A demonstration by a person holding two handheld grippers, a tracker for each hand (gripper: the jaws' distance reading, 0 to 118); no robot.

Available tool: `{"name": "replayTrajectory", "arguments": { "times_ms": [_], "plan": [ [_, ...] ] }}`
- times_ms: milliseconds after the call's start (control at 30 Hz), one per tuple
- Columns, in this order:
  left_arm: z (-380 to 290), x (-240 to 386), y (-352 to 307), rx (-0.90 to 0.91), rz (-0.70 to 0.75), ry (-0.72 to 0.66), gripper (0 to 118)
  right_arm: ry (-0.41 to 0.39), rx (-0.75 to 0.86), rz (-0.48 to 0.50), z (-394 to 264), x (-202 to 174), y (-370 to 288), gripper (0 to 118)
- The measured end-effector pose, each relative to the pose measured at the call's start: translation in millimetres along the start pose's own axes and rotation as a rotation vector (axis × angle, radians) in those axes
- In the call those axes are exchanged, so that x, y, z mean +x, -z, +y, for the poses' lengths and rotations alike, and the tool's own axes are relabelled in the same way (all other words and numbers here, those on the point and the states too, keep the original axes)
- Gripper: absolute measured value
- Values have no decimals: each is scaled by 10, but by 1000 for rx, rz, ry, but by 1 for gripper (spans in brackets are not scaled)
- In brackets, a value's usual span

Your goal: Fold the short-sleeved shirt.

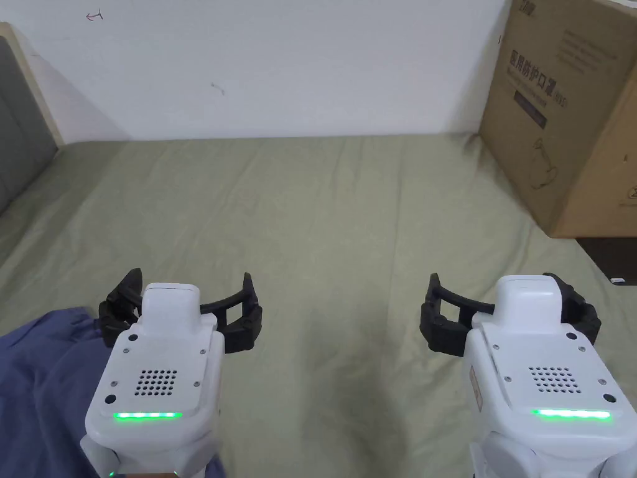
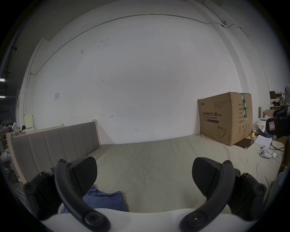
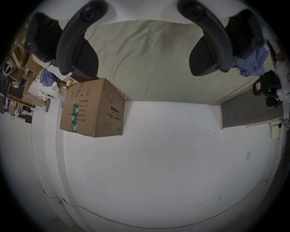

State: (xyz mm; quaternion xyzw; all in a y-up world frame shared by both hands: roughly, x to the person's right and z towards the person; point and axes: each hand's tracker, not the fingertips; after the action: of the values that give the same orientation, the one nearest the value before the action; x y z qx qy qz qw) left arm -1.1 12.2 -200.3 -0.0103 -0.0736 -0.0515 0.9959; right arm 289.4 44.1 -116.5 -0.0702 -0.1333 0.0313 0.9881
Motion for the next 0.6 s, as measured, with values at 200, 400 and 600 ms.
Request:
{"name": "replayTrajectory", "arguments": {
  "times_ms": [200, 400, 600],
  "plan": [
    [51, 27, -32, 16, 1, -41, 42, -2, -9, -1, 23, -15, -8, 29],
    [147, 23, 0, -32, -64, -111, 0, -9, -21, 16, 19, -9, 9, 0],
    [89, -93, -23, -52, -29, -55, 0, -1, -20, 63, 28, -129, 85, 0]
  ]
}}
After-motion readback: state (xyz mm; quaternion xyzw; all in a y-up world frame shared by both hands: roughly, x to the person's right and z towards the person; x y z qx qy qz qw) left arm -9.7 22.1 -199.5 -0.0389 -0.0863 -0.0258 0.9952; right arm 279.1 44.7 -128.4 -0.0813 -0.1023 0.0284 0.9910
